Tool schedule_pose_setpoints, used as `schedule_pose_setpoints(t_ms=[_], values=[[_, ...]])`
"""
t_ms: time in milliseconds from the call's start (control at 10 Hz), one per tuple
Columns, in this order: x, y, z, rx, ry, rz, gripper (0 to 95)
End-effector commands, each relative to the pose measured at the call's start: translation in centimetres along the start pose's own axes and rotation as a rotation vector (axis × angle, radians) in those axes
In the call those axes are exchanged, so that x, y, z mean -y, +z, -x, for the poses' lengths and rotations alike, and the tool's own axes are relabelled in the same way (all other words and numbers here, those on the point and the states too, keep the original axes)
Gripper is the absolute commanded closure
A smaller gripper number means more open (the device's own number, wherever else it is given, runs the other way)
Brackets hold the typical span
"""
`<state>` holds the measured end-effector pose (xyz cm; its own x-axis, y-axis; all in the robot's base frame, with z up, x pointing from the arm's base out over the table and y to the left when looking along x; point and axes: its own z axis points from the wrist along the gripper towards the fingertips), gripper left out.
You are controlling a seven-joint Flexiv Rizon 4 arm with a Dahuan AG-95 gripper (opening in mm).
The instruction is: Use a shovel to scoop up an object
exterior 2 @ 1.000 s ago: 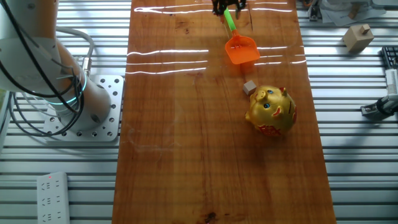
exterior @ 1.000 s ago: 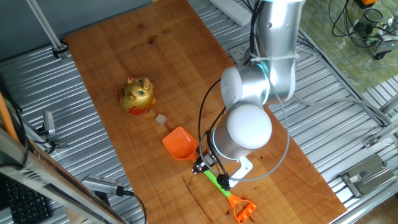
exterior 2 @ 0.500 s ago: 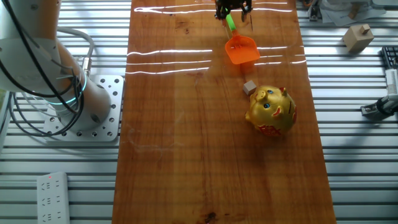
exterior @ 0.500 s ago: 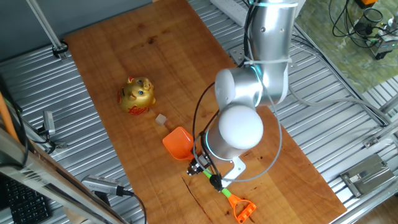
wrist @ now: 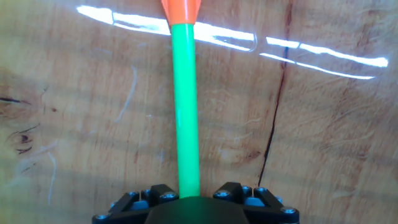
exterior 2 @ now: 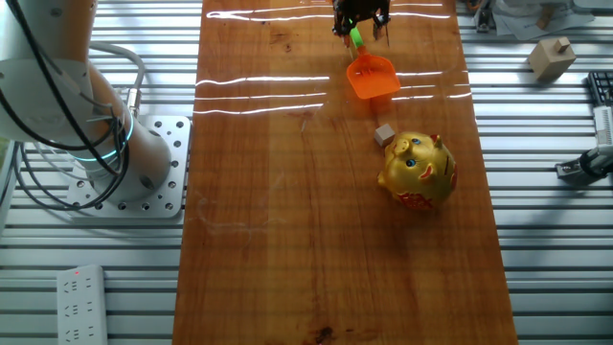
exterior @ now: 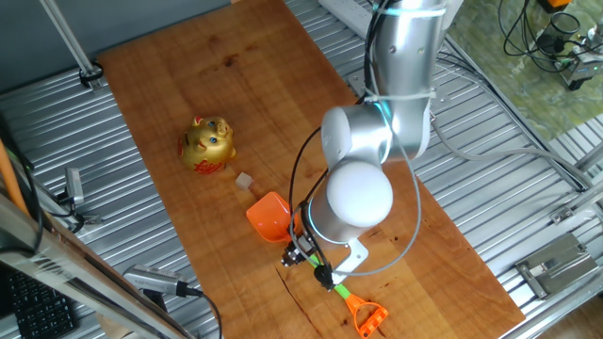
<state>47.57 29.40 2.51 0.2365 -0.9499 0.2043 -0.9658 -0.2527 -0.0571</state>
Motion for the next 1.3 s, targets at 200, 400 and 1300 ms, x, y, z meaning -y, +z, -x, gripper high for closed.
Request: schedule_pose_setpoints(t_ms=[200, 400, 1300], values=[[-0.07, 0.95, 0.05, 0.004, 0.005, -0.004, 38.0], [-0.11, 1.19, 0.08, 0.005, 0.008, -0.002, 38.0], [-0.14, 1.35, 0.13, 0.001, 0.061, 0.008, 95.0]])
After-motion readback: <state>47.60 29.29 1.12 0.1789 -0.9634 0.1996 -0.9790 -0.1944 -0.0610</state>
